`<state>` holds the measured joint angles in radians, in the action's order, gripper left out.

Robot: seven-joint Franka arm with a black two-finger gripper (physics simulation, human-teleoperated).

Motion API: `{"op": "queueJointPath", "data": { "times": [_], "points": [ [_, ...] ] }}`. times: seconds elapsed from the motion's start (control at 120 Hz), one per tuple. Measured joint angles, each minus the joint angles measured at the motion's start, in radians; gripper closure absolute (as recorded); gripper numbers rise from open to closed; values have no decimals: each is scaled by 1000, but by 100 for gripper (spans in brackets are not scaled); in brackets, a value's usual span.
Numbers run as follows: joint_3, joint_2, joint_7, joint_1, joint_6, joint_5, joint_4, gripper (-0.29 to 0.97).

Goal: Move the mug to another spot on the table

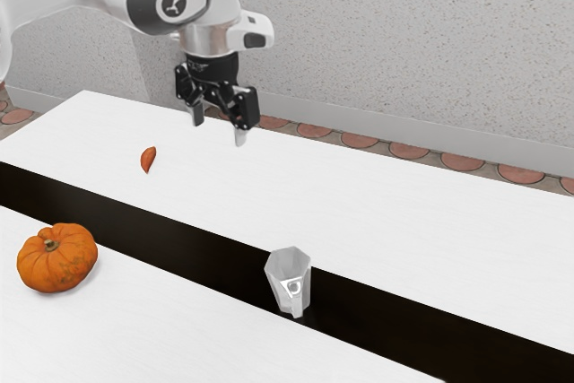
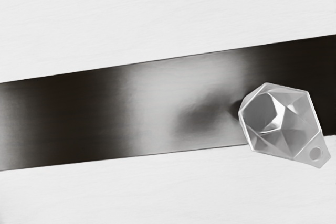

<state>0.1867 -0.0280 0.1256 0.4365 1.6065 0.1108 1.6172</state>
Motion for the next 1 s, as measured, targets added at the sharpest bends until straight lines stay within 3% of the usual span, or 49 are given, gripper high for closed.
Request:
{"op": "queueJointPath", "data": {
  "times": [0.217,0.367,0.792,1.0],
  "points": [
    [-28,-6,0,-2,39,-4,21,0],
    [-30,-29,38,14,129,-70,126,0],
    [-72,-80,450,9,388,-301,372,0],
    [-164,-99,643,28,563,-340,510,0]
  ]
}}
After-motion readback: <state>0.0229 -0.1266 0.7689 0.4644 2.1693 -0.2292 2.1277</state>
